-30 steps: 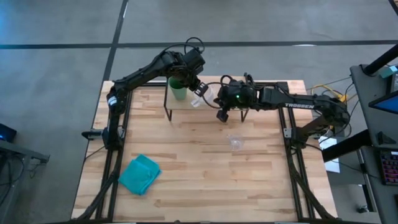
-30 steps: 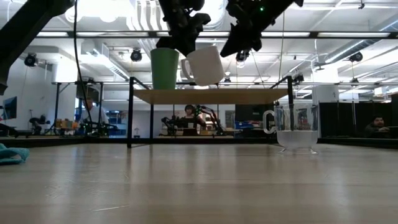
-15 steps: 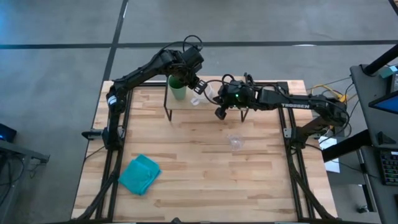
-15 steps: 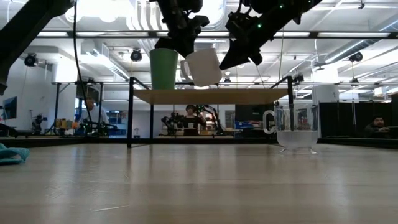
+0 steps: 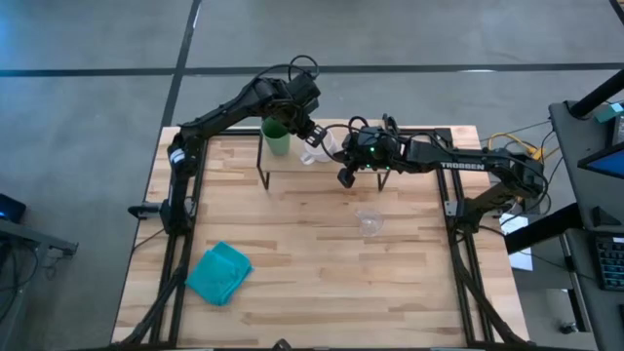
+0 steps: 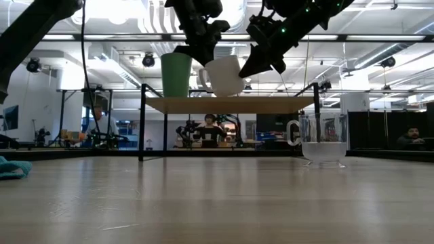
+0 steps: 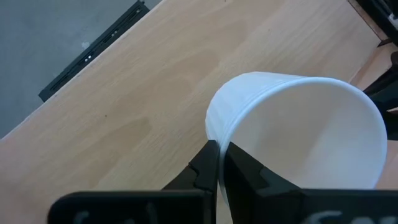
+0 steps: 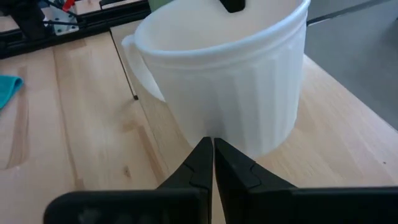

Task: Stack small to large cups/mugs on shelf
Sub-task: Put the white cup on the shelf

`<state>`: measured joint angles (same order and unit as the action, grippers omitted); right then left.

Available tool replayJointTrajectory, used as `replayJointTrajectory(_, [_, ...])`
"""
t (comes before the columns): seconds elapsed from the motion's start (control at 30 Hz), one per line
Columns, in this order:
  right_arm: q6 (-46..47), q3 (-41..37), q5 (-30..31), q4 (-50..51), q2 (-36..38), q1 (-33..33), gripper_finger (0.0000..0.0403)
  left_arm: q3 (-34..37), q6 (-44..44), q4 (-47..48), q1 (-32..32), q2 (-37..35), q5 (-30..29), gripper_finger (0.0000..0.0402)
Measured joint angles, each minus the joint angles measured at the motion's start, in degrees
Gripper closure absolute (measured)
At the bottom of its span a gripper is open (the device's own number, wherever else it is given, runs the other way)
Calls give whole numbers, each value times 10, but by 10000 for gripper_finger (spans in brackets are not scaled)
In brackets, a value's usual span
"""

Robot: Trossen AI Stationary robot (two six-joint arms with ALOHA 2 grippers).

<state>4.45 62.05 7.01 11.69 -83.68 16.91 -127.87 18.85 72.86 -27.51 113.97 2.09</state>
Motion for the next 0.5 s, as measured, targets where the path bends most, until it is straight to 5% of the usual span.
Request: replayJointTrajectory(0.5, [0, 4, 0, 5, 3, 0, 394, 7, -1, -24, 1, 0, 6, 366])
